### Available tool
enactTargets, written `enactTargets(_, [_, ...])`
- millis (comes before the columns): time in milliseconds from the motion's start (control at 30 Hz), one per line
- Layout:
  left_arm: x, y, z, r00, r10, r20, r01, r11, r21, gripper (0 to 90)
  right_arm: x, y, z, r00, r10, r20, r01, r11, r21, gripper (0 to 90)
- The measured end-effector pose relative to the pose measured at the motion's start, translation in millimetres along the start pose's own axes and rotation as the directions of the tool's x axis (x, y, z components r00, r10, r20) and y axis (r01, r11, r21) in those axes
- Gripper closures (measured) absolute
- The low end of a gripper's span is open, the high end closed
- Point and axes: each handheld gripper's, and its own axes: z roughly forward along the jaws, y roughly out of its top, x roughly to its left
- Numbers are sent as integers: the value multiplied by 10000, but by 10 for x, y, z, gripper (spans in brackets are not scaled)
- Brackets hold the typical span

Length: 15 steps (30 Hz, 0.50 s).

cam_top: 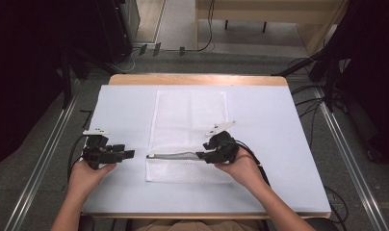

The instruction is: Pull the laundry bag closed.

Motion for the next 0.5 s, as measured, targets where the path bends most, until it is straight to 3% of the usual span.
enactTargets(500, [-3, -2, 11, 10000, 50, -40, -50, 10000, 53, 401, 128, 151, 159, 9989, -413, -212, 412, 9991, -27, 531])
